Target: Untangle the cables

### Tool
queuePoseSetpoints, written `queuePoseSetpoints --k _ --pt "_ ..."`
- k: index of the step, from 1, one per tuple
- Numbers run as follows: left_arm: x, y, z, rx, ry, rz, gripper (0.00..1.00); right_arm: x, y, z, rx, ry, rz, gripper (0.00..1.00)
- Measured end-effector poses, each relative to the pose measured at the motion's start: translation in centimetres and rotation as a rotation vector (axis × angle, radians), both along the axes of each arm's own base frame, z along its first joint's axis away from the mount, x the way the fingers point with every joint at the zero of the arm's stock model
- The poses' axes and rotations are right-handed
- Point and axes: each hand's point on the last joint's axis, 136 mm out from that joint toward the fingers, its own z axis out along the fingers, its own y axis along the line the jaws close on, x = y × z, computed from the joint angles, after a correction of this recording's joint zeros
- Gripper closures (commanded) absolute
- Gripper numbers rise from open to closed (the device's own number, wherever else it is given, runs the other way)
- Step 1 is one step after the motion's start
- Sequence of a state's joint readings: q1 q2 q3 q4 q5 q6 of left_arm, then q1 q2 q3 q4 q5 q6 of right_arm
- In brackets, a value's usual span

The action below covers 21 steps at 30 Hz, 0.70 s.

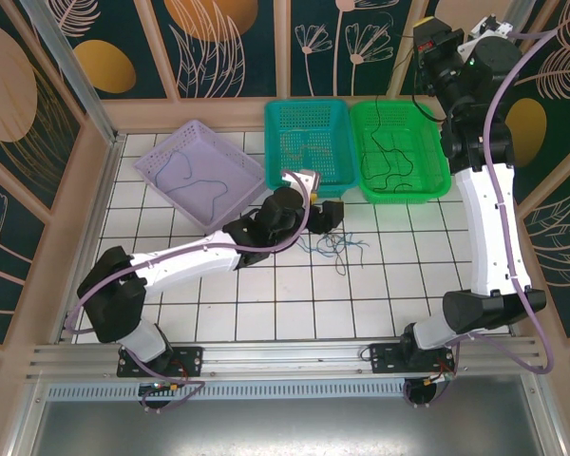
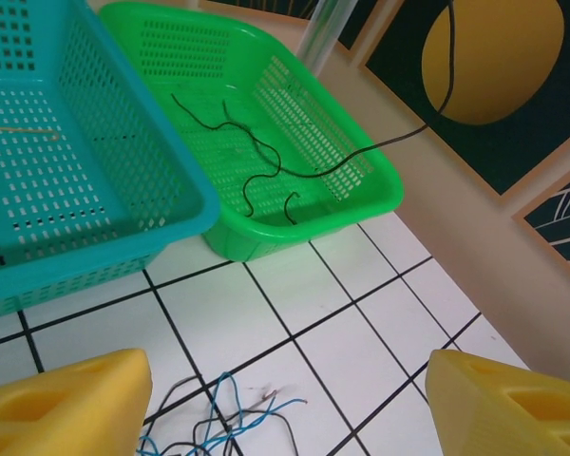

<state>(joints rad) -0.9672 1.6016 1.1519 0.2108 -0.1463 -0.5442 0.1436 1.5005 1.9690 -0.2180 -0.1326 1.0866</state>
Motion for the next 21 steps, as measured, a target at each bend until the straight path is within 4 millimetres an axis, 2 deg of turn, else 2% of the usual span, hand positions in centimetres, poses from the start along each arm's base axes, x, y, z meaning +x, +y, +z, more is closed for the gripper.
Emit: queuePoseSetpoints --k 7,10,16,21 --pt "-0.5 1.7 2.1 -0.008 -0.010 0.035 0.24 1.2 -1.5 -3.2 -0.022 0.084 -0.064 1.00" --pt "-0.6 2.3 2.9 -0.014 -0.015 0.048 0.24 1.8 -2.8 -5.2 -0.038 0.125 -0.103 1.00" --pt "-1.0 3.2 3.8 -0.016 -0.012 0.062 0.24 3.6 -6.6 -11.6 -0.052 0.246 -0.169 1.00" --pt "-1.1 3.6 3.4 -0.004 0.005 0.071 0.25 6.5 -9.1 -18.4 -0.050 0.377 -0.190 1.00"
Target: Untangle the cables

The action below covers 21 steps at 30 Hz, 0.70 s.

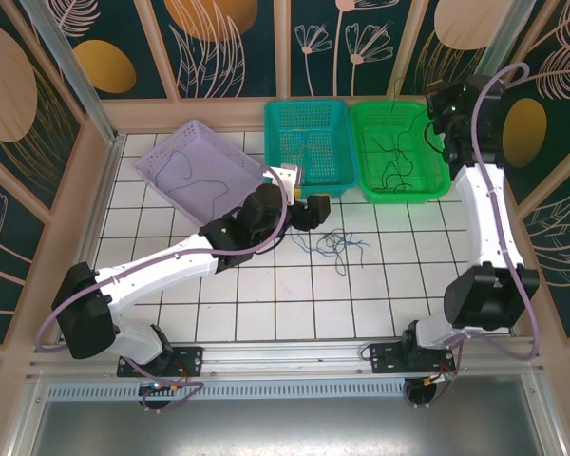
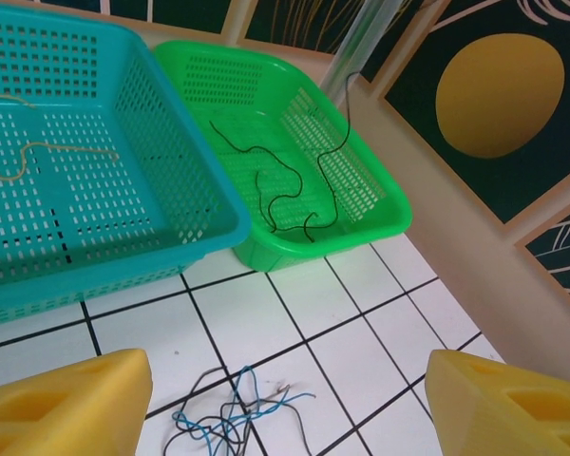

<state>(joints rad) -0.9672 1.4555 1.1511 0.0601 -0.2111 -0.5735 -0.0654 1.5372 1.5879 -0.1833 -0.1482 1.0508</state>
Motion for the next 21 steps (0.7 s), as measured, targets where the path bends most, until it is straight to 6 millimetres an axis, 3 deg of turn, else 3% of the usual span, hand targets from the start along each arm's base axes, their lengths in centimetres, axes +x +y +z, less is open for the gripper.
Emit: queuePoseSetpoints --k 7,10,13,16,21 --pt "-0.2 0.2 -0.6 0.010 0.029 0.007 0.25 6.4 -1.2 -11.2 0.034 0.187 0.021 0.97" --pt "-0.3 0.5 -0.5 0.008 0.039 0.011 0.25 9.5 -1.3 -16.3 0.043 0.274 0.029 0.70" --pt "-0.5 0.9 0.0 -0.004 0.042 0.017 0.25 11.5 -1.6 -20.1 0.037 0.342 0.031 0.41" --pt "-0.7 1.2 0.3 -0.018 0.049 0.022 0.24 12.8 -1.8 -21.5 0.014 0.380 0.036 0.29" --pt "-0.8 1.6 -1.0 -0.017 0.102 0.038 0.23 13.6 -1.9 -18.5 -0.038 0.340 0.049 0.27"
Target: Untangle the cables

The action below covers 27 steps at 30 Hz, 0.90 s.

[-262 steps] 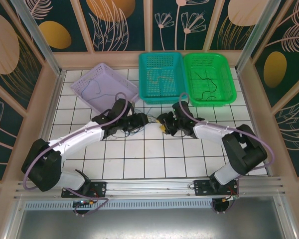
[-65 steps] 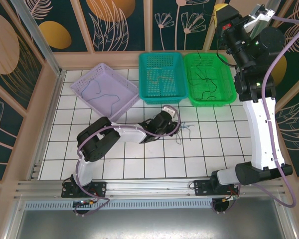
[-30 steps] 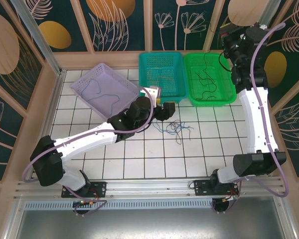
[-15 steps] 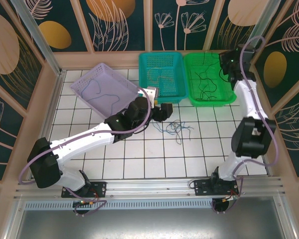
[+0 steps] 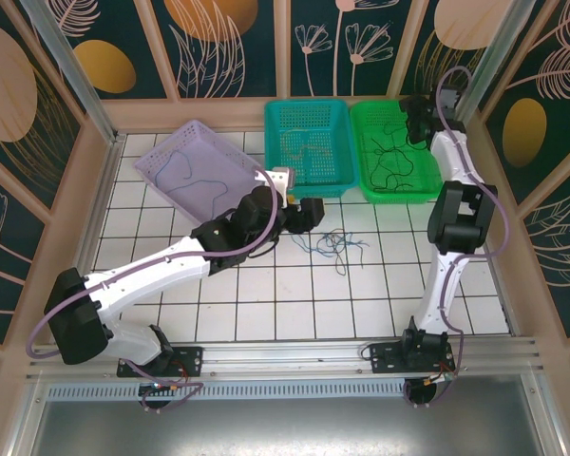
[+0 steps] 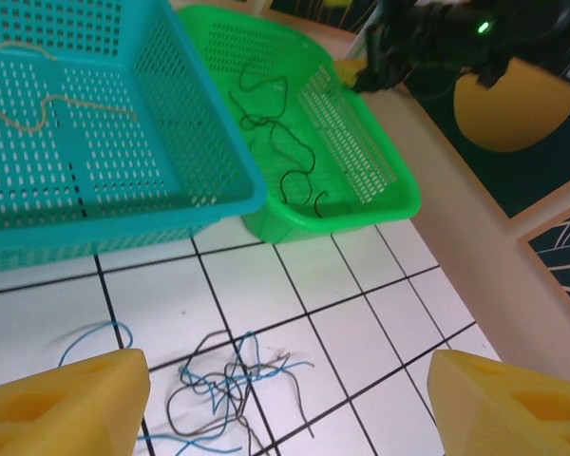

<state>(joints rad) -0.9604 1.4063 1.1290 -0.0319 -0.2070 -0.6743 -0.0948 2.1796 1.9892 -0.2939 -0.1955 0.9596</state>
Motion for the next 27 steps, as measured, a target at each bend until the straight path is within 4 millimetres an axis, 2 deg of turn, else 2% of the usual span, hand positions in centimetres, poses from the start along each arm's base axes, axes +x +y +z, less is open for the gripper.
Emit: queuePoseSetpoints --k 3,6,10,14,16,17,19,22,25,27 --pt "0.4 0.8 -1.9 -0.014 0.084 0.020 0.27 -0.9 0.2 1.9 -0.042 -0.022 0.008 0.29" --pt "1.9 2.6 -4.3 -0.034 0.197 0.078 0.33 -3.8 1.4 3.4 -0.073 -0.019 0.023 0.29" --pt "3.2 4.3 -8.6 -0.032 0.361 0.158 0.41 -11.4 5.6 5.0 -0.104 -0.018 0.083 0.33" --pt "2.6 3.8 -12.6 -0.017 0.513 0.163 0.48 -19.5 11.6 5.3 -0.119 -0.047 0.222 0.37" --pt "2.1 3.5 -14.5 -0.002 0.575 0.159 0.53 -23.9 13.9 3.4 -0.110 -0.027 0.303 0.43" --pt "2.0 3.3 -15.2 0.006 0.595 0.156 0.55 -25.2 14.2 2.2 -0.101 -0.003 0.318 0.45" --pt "1.7 3.2 -16.8 0.029 0.636 0.155 0.57 -28.3 13.9 -1.8 -0.086 0.087 0.329 0.46" --pt "1.4 3.1 -18.4 0.053 0.669 0.151 0.56 -31.7 13.3 -7.2 -0.046 0.227 0.325 0.47" --pt "1.5 3.1 -20.5 0.088 0.691 0.152 0.53 -34.1 13.5 -10.5 0.019 0.319 0.326 0.47" --pt "1.7 3.2 -22.0 0.126 0.696 0.152 0.52 -35.1 13.8 -11.8 0.060 0.360 0.325 0.47"
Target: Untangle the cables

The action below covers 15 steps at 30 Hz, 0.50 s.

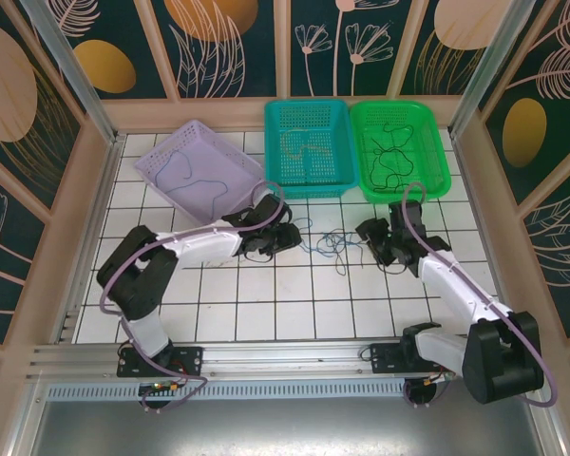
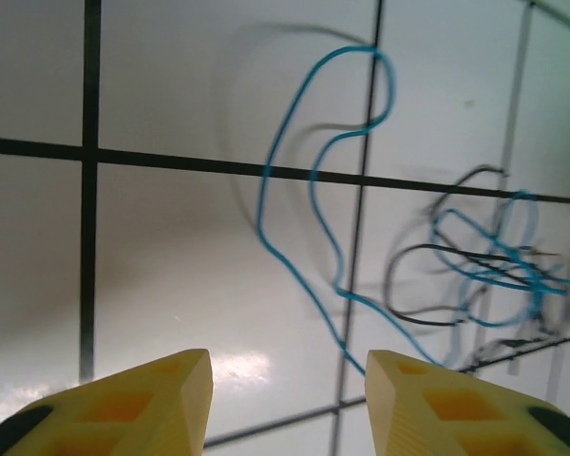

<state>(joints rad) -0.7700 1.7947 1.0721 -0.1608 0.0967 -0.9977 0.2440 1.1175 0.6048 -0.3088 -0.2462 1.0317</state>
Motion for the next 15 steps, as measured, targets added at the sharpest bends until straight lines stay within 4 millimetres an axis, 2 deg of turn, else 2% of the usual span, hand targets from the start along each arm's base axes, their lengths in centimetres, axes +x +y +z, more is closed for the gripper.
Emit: queuePoseSetpoints --k 3,5,10,15 --pt "0.8 0.5 -1.7 0.059 -0.012 -0.022 0.51 -0.7 0.4 -0.9 0.041 0.034 -0.008 0.47" --pt "1.4 1.0 -2.3 0.096 -0.035 -0.041 0.49 -0.6 0.7 -0.7 0.057 0.034 -0.008 0.47" --pt "3.0 0.7 -2.3 0.115 -0.125 -0.123 0.48 -0.4 1.0 -0.4 0.071 0.022 0.001 0.47" --pt "3.8 -0.6 -2.3 0.091 -0.185 -0.192 0.52 -0.2 1.5 -0.6 0.099 0.026 0.004 0.46"
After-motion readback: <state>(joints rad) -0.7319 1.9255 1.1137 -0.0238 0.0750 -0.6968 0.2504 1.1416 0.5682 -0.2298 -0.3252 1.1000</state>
